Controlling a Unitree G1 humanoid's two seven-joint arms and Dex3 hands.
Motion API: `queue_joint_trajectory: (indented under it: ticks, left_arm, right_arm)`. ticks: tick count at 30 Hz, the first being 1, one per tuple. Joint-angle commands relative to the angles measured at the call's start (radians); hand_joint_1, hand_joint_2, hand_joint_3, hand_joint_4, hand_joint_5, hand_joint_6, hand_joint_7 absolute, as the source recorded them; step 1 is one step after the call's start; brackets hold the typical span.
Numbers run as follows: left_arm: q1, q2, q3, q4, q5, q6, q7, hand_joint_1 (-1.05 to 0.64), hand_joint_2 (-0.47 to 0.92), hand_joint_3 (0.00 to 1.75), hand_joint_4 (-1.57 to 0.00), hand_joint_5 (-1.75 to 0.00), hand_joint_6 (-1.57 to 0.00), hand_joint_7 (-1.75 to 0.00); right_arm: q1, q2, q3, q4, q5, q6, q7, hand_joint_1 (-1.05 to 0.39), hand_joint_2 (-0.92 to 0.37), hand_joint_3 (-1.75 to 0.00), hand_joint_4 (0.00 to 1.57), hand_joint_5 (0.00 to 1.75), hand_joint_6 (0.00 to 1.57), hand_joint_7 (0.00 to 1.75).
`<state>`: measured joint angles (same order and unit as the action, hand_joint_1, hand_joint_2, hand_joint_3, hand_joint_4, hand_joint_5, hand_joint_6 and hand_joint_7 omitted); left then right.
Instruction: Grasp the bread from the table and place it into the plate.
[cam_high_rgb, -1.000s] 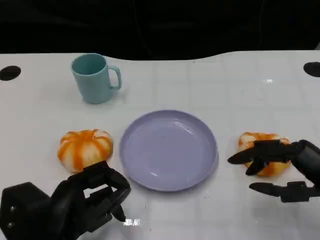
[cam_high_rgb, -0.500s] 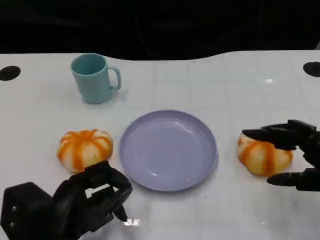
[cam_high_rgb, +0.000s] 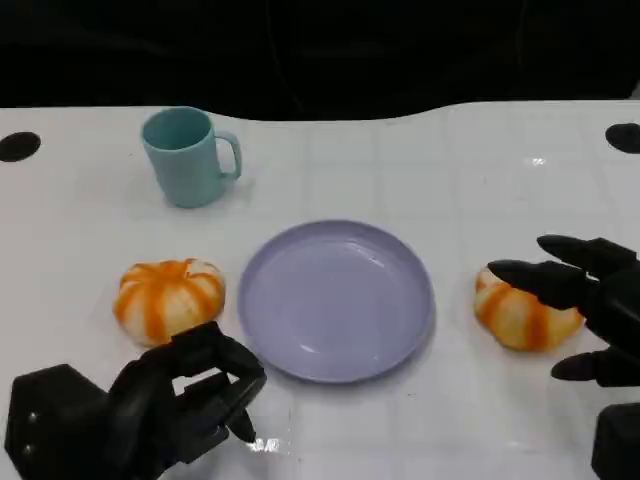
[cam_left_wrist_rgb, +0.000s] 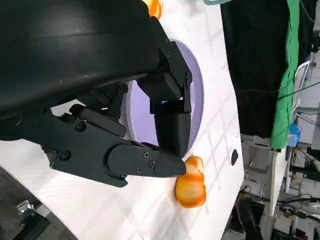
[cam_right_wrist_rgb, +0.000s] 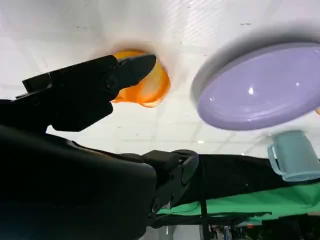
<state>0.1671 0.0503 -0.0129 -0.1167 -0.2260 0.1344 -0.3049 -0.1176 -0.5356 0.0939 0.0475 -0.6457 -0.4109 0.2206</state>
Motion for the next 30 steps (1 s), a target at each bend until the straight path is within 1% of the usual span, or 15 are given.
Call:
queue_joint_trajectory:
  ticks: [1, 4, 10, 14, 17, 24, 27, 30]
  left_arm:
    - [-0.005, 0.008, 0.004, 0.005, 0.005, -0.008, 0.007, -0.53, 0.92, 0.28, -0.70, -1.75, -0.70, -1.42]
    - [-0.003, 0.006, 0.004, 0.001, 0.003, -0.006, 0.008, -0.52, 0.92, 0.28, -0.70, -1.75, -0.70, -1.42]
    - [-0.001, 0.007, 0.005, 0.001, 0.004, -0.009, 0.007, -0.52, 0.92, 0.27, -0.71, -1.75, -0.72, -1.40]
    - [0.003, 0.005, 0.003, -0.007, 0.003, -0.004, 0.009, -0.51, 0.92, 0.28, -0.71, -1.75, -0.73, -1.39]
    - [0.006, 0.002, 0.004, -0.014, 0.001, 0.002, 0.013, -0.52, 0.92, 0.27, -0.73, -1.75, -0.74, -1.38]
    - [0.012, 0.001, 0.002, -0.029, 0.000, 0.014, 0.019, -0.52, 0.92, 0.26, -0.73, -1.75, -0.74, -1.38]
    - [0.015, 0.002, 0.001, -0.034, -0.001, 0.015, 0.017, -0.51, 0.92, 0.27, -0.73, -1.75, -0.74, -1.38]
    - [0.016, 0.002, -0.001, -0.039, 0.001, 0.018, 0.020, -0.52, 0.92, 0.28, -0.72, -1.75, -0.73, -1.38]
  right_arm:
    - [-0.064, -0.032, 0.044, 0.087, -0.055, 0.007, -0.038, -0.23, -0.77, 0.00, 0.03, 0.12, 0.22, 0.01]
    - [-0.109, -0.036, 0.088, 0.153, -0.108, 0.012, -0.064, -0.26, -0.79, -0.01, 0.04, 0.15, 0.22, 0.01]
    - [-0.203, -0.020, 0.168, 0.289, -0.159, 0.020, -0.107, -0.27, -0.79, -0.01, 0.07, 0.18, 0.24, 0.01]
    - [-0.284, 0.004, 0.228, 0.416, -0.176, 0.037, -0.123, -0.23, -0.77, 0.00, 0.10, 0.21, 0.26, 0.02]
    - [-0.340, 0.018, 0.268, 0.504, -0.182, 0.047, -0.131, -0.25, -0.78, 0.00, 0.10, 0.20, 0.27, 0.01]
    - [-0.436, 0.047, 0.337, 0.661, -0.181, 0.036, -0.159, -0.28, -0.79, -0.01, 0.14, 0.20, 0.30, 0.01]
    - [-0.466, 0.066, 0.353, 0.720, -0.167, 0.033, -0.163, -0.32, -0.81, -0.01, 0.16, 0.21, 0.32, 0.02]
    - [-0.491, 0.082, 0.360, 0.760, -0.153, 0.032, -0.164, -0.35, -0.83, -0.02, 0.21, 0.23, 0.37, 0.03]
